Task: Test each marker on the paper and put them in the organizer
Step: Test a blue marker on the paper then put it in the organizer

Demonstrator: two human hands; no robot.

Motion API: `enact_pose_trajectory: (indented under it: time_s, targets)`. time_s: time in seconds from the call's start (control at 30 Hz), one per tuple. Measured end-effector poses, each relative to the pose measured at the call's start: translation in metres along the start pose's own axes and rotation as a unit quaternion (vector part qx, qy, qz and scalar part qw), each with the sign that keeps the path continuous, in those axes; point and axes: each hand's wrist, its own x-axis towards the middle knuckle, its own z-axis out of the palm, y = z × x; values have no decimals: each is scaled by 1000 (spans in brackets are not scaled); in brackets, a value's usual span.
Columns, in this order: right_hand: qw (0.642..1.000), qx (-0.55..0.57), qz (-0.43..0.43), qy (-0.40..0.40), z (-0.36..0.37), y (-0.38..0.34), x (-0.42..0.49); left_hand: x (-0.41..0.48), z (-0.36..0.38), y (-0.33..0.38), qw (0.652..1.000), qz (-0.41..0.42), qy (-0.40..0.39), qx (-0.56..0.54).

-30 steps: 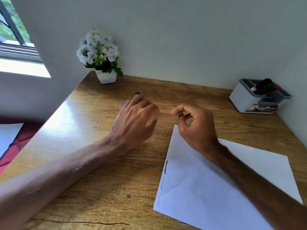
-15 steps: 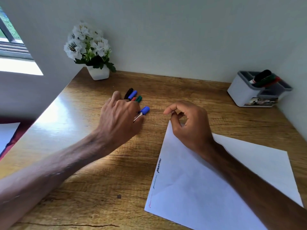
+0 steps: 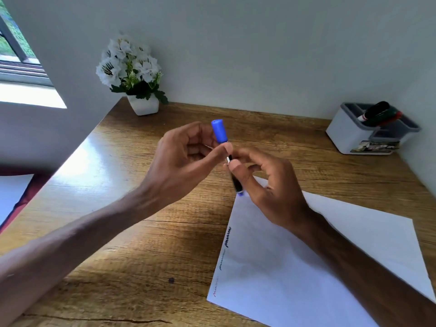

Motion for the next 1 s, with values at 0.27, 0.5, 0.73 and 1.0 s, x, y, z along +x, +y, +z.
enact_pose_trajectory:
  time_s: [0.27,0.5,0.73,1.0]
  targets:
    - [986,-146,-75,-23,-10,14,6,2,-2,-9,998,16,-59,-2]
    - [963,-245,-93,-65,-30,28,9,3,-2,-20,954,163,-49,249]
    - [963,-231,-83,-110,-20,27,3,-7,4,-29,929,187,-106,303]
    - [943,-299,-126,-78,-20,24,-2,-9,3,-27,895,231,-152,351]
